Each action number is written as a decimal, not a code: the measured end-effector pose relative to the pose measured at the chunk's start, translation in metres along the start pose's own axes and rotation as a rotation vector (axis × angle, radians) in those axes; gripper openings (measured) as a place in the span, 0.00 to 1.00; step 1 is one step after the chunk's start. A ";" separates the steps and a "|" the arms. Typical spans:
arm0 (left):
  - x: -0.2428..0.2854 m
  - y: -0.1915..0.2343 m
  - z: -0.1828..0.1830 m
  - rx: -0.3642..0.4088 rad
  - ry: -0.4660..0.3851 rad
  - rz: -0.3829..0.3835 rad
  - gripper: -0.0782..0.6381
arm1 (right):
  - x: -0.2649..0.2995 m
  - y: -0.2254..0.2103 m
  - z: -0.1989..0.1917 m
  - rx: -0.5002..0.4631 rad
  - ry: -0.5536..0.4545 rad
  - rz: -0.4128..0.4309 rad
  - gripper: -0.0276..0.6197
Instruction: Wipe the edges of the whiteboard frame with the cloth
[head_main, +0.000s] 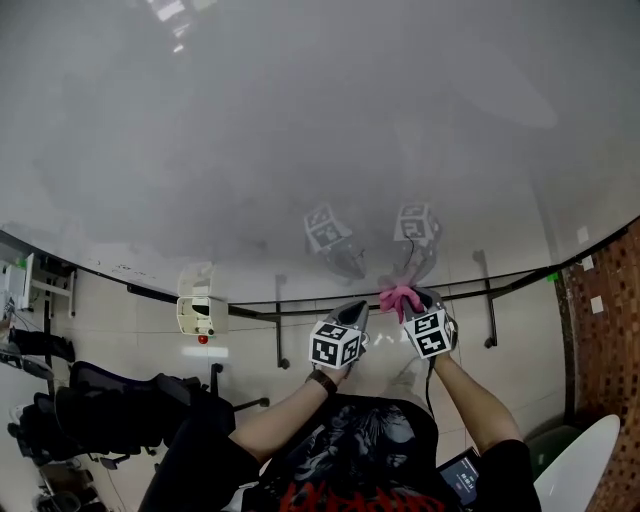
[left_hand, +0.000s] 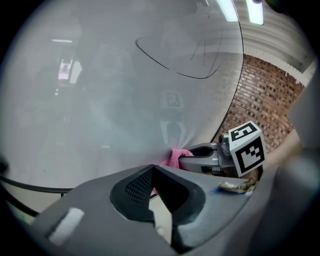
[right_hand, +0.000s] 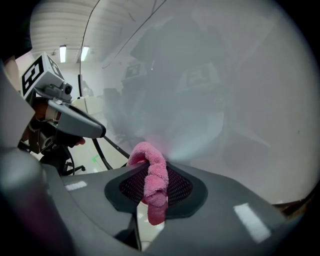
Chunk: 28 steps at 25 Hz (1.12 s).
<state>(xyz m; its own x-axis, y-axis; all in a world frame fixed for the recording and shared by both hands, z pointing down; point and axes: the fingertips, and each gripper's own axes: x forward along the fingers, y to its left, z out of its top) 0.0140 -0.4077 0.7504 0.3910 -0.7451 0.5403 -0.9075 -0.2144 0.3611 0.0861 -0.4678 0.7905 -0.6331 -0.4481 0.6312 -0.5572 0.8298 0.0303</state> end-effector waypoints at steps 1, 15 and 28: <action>0.007 -0.007 0.004 -0.005 -0.007 0.008 0.11 | -0.004 -0.010 -0.003 0.004 -0.013 0.001 0.17; 0.088 -0.101 0.028 0.050 0.009 -0.053 0.11 | -0.049 -0.111 -0.048 0.109 -0.047 -0.084 0.17; 0.130 -0.131 0.025 0.110 0.076 -0.211 0.11 | -0.058 -0.146 -0.072 0.175 0.006 -0.211 0.17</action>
<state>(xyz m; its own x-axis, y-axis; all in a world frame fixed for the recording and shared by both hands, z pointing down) 0.1800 -0.4925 0.7540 0.5802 -0.6279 0.5188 -0.8142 -0.4308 0.3892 0.2429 -0.5392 0.8052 -0.4906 -0.6023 0.6297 -0.7611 0.6481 0.0270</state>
